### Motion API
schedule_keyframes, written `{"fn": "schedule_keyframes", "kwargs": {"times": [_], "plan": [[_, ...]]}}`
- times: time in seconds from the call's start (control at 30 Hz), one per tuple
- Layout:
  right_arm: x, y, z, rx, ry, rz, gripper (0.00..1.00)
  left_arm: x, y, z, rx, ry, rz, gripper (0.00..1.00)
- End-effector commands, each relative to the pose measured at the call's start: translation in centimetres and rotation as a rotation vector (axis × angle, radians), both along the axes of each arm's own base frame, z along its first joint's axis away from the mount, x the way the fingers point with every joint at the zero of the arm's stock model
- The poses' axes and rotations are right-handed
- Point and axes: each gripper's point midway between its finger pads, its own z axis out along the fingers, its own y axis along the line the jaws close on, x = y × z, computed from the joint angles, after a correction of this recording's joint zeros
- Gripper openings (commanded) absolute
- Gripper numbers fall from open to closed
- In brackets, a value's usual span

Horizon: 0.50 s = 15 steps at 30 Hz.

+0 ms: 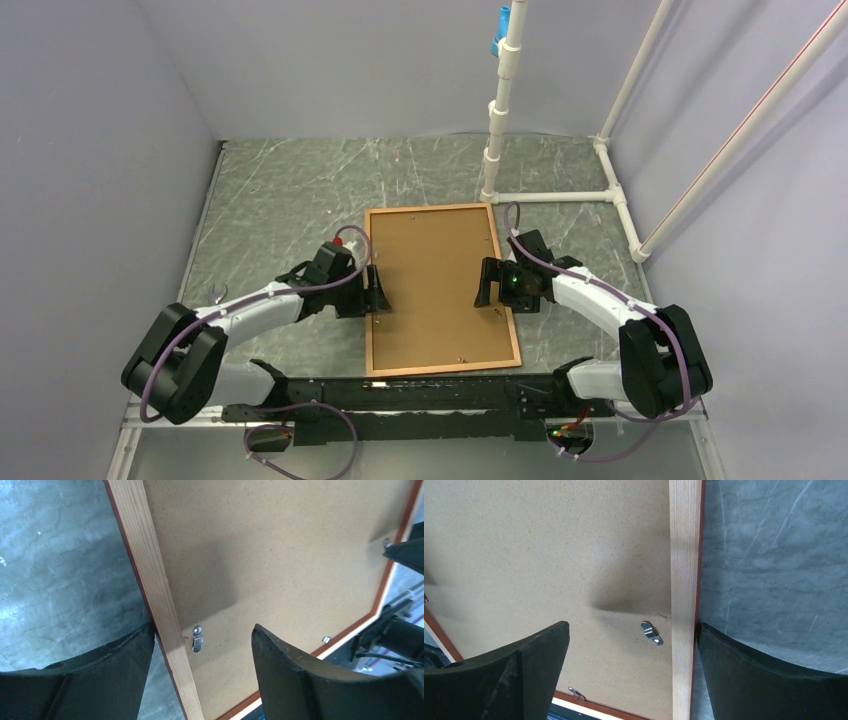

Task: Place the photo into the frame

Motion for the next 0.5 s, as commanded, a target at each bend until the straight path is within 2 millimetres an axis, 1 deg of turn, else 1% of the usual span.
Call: {"fn": "schedule_keyframes", "kwargs": {"times": [0.0,0.1,0.33,0.47], "plan": [[-0.1,0.6,0.5,0.025,-0.001,0.002,1.0,-0.8,0.2,-0.7,0.135,0.026,-0.021,0.75],[-0.2,0.6,0.4,0.027,0.001,0.001,1.0,-1.1,1.2,-0.9,0.213,0.018,-0.033,0.74],[-0.2,0.6,0.2,0.026,0.005,0.004,1.0,-1.8,1.4,-0.7,0.281,-0.006,-0.109,0.68],[-0.2,0.6,0.2,0.029,0.005,0.004,1.0,-1.5,1.7,-0.7,0.359,-0.001,-0.094,0.64]]}}
